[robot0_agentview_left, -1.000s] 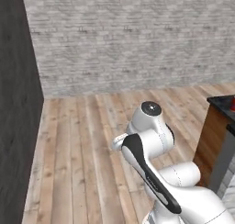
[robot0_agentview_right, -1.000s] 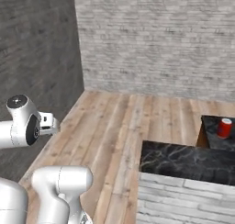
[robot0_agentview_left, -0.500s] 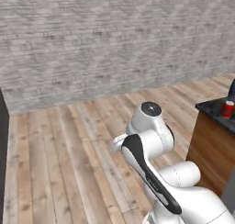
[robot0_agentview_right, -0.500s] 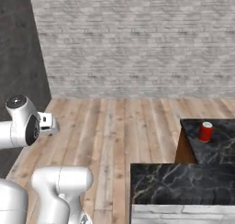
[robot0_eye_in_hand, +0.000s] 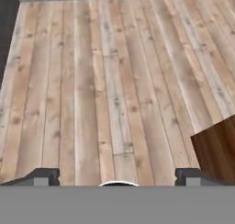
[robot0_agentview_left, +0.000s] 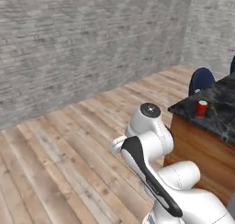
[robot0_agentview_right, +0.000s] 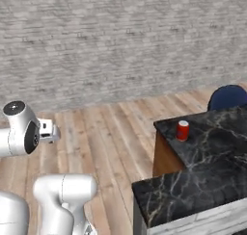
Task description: Four empty soda cans are scattered around the kitchen. Gather all the cans and cluster them next to the stove for recycling.
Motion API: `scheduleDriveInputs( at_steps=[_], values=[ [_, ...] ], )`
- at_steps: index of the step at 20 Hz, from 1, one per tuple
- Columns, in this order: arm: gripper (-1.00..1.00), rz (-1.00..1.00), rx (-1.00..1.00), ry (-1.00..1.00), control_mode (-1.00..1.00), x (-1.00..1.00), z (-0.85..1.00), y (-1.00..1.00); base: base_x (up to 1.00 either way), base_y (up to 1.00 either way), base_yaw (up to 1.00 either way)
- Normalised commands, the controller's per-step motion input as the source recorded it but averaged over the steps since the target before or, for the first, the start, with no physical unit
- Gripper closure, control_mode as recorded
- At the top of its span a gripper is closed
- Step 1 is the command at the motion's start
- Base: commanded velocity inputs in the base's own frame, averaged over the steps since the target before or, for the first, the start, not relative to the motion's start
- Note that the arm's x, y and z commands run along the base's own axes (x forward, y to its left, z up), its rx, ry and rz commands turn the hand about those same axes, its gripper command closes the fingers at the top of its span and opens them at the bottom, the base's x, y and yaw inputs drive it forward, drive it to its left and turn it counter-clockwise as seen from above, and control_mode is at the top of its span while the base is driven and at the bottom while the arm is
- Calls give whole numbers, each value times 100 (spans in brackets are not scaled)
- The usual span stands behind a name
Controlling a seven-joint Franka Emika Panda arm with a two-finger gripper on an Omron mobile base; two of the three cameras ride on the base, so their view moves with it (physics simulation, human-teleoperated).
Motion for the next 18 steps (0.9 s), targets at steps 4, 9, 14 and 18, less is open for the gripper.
scheduleDriveInputs(
  at_steps=[4, 9, 14, 18],
  values=[
    [-100, 0, 0, 0, 100, 0, 0, 0, 45, 28, -56],
    [-100, 0, 0, 0, 100, 0, 0, 0, 47, 29, -53],
    [-100, 0, 0, 0, 100, 0, 0, 0, 49, 30, -50],
    [-100, 0, 0, 0, 100, 0, 0, 0, 51, 31, -47]
  ],
)
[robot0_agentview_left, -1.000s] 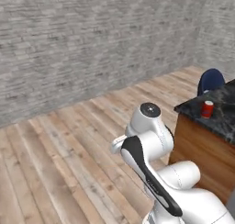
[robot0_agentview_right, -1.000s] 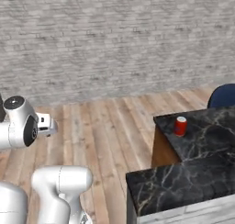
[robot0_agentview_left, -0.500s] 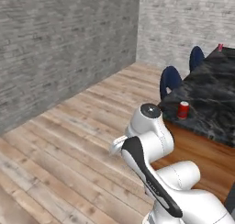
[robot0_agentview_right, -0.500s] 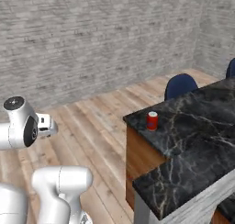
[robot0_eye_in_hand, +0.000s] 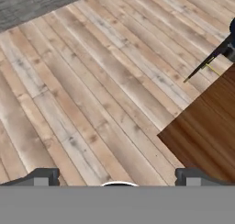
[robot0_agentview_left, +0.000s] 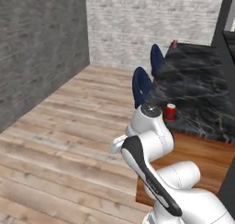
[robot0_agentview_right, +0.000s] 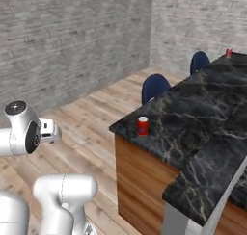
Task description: Four empty soda cans are scattered around the kitchen. Gather all the cans and cluster them next to the stove for recycling.
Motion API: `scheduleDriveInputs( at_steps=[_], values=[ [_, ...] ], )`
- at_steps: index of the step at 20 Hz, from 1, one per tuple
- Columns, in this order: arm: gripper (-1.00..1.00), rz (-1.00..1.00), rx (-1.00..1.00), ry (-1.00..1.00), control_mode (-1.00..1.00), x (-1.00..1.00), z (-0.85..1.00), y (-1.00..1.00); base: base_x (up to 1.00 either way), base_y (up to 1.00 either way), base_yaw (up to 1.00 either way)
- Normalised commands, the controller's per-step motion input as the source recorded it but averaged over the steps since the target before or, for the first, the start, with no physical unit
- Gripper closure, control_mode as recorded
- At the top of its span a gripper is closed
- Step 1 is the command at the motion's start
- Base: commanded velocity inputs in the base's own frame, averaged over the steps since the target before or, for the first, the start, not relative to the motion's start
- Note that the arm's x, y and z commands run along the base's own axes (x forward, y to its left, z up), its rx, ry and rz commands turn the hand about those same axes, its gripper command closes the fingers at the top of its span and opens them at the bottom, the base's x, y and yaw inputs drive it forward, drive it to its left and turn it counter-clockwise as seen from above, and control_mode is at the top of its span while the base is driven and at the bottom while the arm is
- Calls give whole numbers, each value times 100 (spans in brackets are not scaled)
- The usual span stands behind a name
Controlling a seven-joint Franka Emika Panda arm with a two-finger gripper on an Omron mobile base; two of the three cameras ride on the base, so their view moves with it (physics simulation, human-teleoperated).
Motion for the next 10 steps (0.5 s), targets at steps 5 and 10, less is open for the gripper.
scheduleDriveInputs(
  at_steps=[5, 10],
  values=[
    [-100, 0, 0, 0, 100, 0, 0, 0, 52, 30, -45],
    [-100, 0, 0, 0, 100, 0, 0, 0, 52, 37, -31]
  ],
)
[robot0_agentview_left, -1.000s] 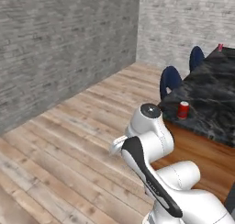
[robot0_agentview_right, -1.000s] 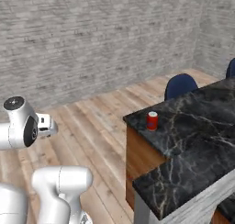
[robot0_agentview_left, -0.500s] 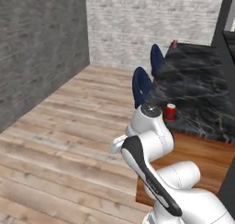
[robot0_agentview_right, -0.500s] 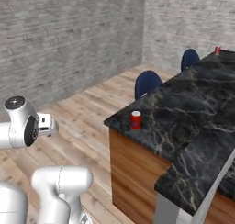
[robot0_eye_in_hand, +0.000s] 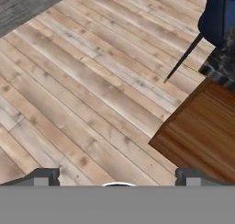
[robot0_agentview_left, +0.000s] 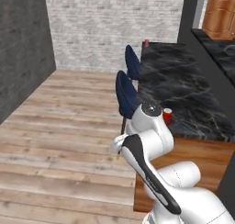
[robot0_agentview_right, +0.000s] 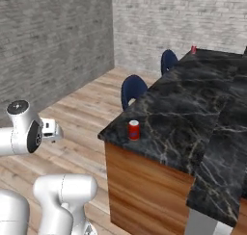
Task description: Four empty soda cans are scattered around the kitchen. Gather all the cans and cluster them next to the stove for recycling.
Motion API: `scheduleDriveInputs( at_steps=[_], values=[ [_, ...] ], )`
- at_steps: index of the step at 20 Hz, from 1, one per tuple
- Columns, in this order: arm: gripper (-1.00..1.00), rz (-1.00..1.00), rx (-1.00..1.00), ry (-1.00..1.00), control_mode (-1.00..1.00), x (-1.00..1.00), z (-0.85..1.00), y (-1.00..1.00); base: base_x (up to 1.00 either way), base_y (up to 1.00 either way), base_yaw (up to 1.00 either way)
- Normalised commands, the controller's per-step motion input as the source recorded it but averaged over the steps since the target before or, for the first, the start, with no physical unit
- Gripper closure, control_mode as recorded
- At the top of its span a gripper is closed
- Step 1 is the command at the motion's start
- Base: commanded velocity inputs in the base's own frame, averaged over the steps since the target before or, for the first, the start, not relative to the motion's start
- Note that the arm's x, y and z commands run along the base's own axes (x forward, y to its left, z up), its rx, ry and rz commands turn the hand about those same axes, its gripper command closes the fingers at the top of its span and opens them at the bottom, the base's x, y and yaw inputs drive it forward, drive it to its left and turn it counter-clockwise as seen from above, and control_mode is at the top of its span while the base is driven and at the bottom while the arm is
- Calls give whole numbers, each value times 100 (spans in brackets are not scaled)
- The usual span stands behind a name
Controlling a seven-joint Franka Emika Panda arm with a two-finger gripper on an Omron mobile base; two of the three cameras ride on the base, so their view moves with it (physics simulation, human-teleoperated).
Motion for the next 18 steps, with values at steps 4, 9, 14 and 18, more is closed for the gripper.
scheduleDriveInputs(
  at_steps=[4, 9, 14, 18],
  values=[
    [-100, 0, 0, 0, 100, 0, 0, 0, 47, 49, -12],
    [-100, 0, 0, 0, 100, 0, 0, 0, 46, 55, -3],
    [-100, 0, 0, 0, 100, 0, 0, 0, 46, 53, -6],
    [-100, 0, 0, 0, 100, 0, 0, 0, 56, 37, -25]
  ],
)
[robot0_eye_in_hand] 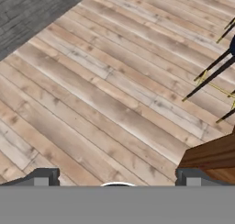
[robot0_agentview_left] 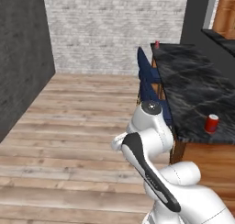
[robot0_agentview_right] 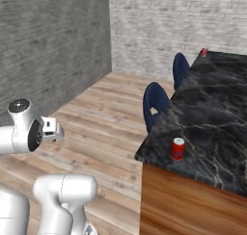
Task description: Four empty soda cans are scattered around the kitchen. Gather all the cans and cluster them next to the stove for recycling.
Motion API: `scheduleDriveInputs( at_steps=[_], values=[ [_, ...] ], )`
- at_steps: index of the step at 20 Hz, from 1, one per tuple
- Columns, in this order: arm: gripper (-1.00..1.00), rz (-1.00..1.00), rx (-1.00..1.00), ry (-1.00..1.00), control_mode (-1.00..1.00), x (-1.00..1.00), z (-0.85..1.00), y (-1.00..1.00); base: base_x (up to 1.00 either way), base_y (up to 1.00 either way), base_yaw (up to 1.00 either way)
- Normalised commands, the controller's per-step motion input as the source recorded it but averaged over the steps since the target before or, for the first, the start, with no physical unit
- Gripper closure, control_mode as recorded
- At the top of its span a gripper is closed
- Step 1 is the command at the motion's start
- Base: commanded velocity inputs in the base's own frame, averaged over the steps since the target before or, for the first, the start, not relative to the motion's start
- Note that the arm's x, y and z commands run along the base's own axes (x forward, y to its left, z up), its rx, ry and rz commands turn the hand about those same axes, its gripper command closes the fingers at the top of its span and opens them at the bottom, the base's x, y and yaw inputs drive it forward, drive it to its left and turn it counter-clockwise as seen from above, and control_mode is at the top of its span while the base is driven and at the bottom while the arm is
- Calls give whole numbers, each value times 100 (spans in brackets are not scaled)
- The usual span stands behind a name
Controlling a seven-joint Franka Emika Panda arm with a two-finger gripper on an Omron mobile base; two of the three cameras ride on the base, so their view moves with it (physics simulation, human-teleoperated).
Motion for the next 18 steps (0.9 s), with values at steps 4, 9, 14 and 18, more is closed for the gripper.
scheduleDriveInputs(
  at_steps=[4, 9, 14, 18],
  values=[
    [-100, 0, 0, 0, 100, 0, 0, 0, 63, 27, -33],
    [-100, 0, 0, 0, 100, 0, 0, 0, 63, 28, -33],
    [-100, 0, 0, 0, 100, 0, 0, 0, 62, 33, -23],
    [-100, 0, 0, 0, 100, 0, 0, 0, 60, 39, -16]
  ],
)
